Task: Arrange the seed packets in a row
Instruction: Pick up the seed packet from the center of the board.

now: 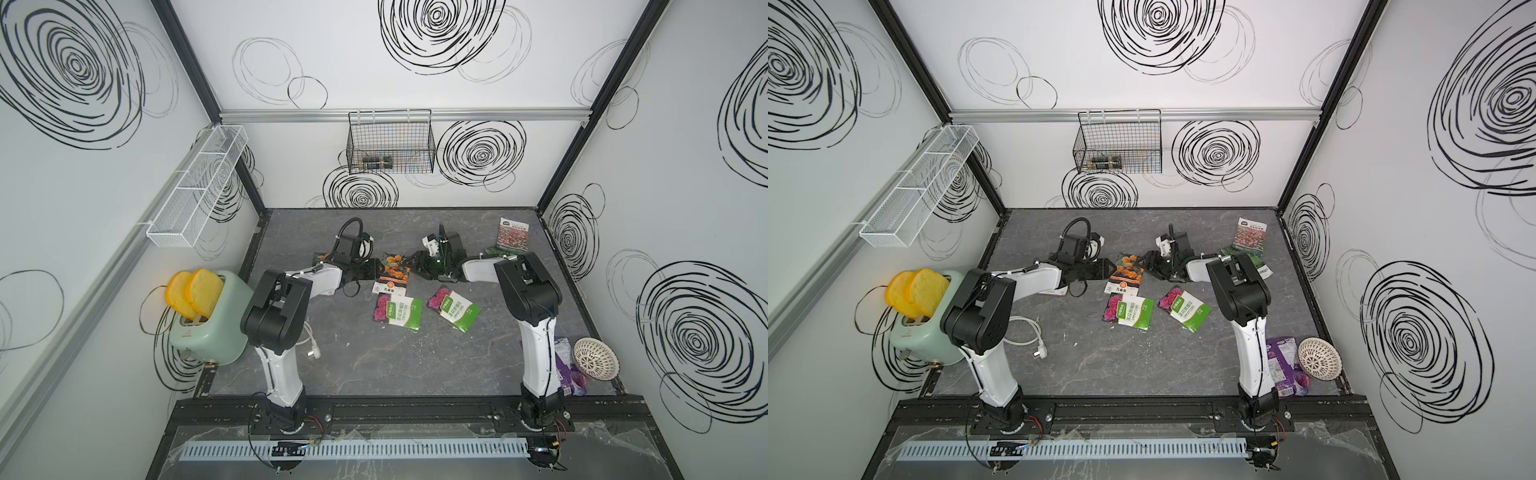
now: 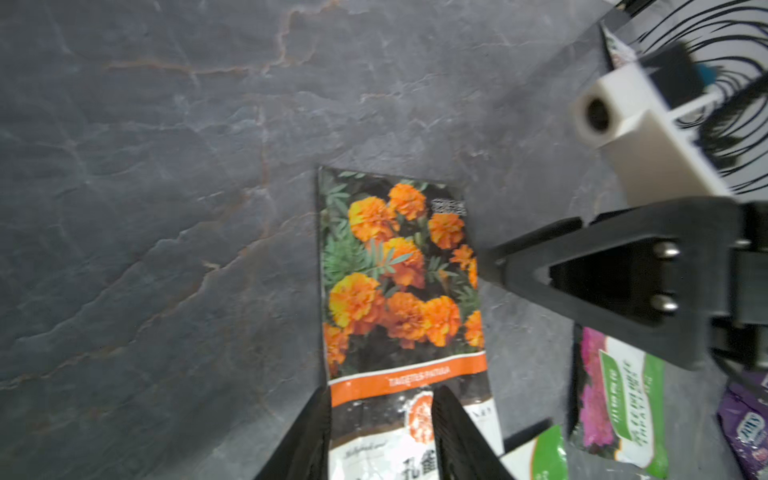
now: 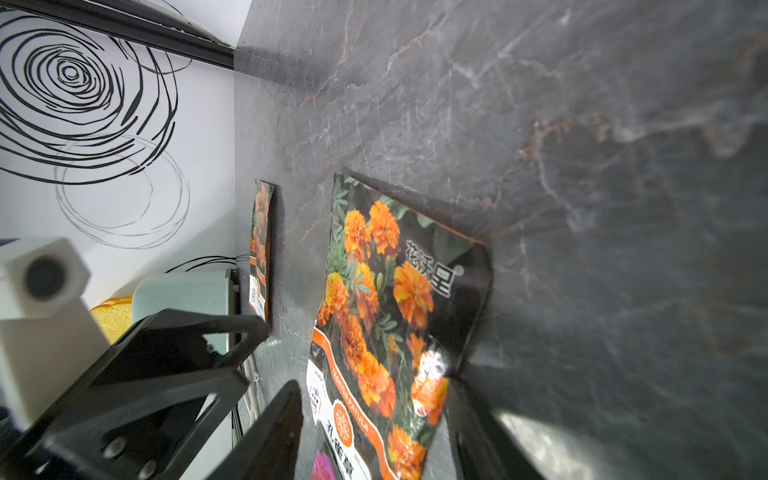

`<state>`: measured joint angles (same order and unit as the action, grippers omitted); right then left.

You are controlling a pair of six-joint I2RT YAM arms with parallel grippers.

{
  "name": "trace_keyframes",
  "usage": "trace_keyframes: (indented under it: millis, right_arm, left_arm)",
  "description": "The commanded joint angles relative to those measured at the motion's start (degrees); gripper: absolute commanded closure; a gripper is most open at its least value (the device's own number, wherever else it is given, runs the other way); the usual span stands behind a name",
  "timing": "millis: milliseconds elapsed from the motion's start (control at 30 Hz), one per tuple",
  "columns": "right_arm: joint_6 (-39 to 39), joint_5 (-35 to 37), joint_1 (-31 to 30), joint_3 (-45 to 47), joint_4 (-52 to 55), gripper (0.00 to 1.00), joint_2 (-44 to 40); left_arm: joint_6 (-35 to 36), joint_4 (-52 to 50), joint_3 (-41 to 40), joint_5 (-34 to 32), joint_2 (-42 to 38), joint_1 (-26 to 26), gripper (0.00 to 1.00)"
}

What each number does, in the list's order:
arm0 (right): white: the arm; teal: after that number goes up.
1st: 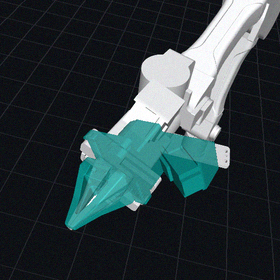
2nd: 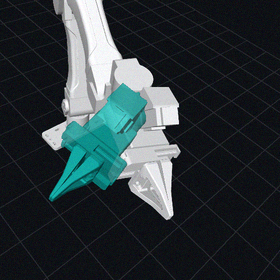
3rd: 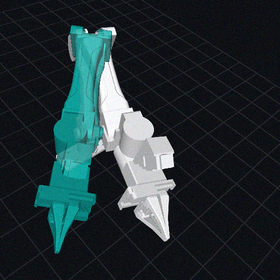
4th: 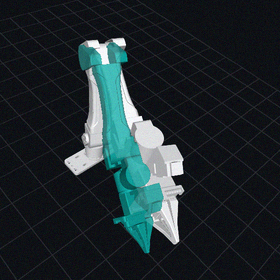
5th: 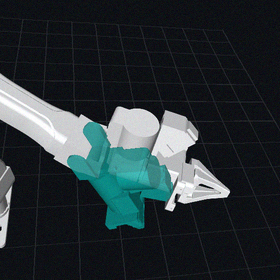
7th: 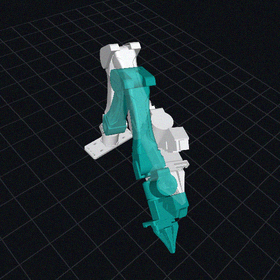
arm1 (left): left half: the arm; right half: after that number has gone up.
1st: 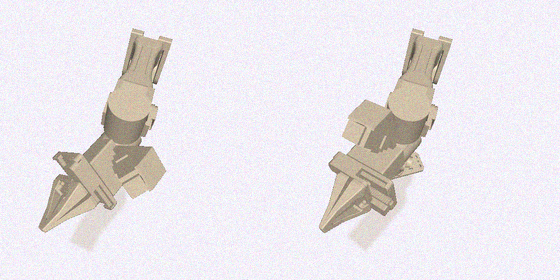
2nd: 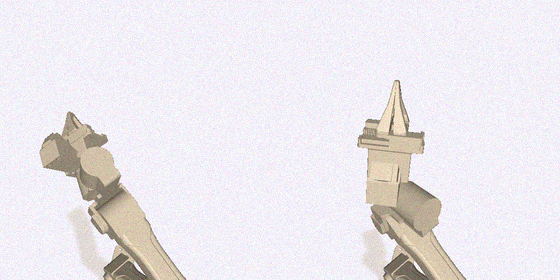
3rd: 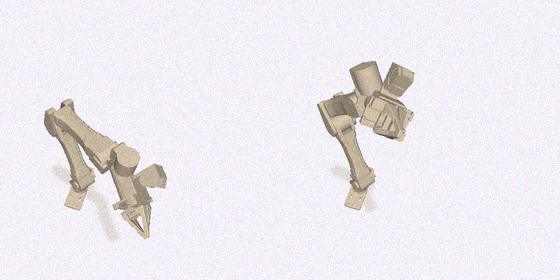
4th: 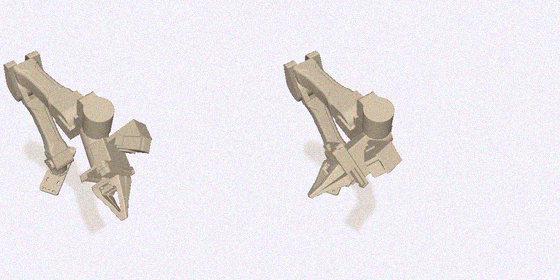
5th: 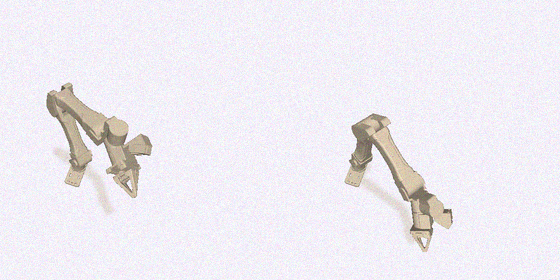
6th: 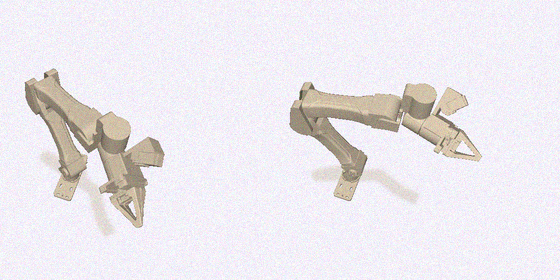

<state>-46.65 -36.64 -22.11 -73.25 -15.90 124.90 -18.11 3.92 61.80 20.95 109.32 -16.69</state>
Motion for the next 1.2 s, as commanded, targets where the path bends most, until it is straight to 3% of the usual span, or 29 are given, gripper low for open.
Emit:
trace_keyframes:
  millis: [0, 300, 700, 733, 900, 1167]
  right_arm:
    - [1.2, 4.04, 0.36, 1.18, 8.83, 0.42, 2.63]
    - [1.74, 3.86, 0.27, 2.76, 8.61, 0.43, 2.11]
    - [2.18, 3.42, 0.2, 2.94, 8.82, 0.45, 1.92]
    - [2.26, 3.27, 0.14, 2.94, 8.78, 0.47, 1.99]
    - [2.36, 2.68, 0.1, 3.2, 7.91, 0.59, 1.77]
    - [2.44, 1.22, -0.04, 2.95, 6.28, 0.95, 1.05]
  left_arm:
    - [2.61, -0.99, 2.12, 1.34, 2.49, 0.85, 0.56]
    - [5.42, -1.96, 3.19, 7.21, 6.73, 0.01, 0.6]
    - [6.04, -2.52, 1.98, 8.13, 8.12, -0.27, 0.95]
    - [5.86, -2.38, 2.08, 8.21, 8.13, -0.27, 1.0]
    - [4.99, -2.2, 3.29, 8.33, 8.29, -0.28, 1.0]
    - [2.34, -1.9, 4.81, 8.16, 4.5, 0.31, 1.0]
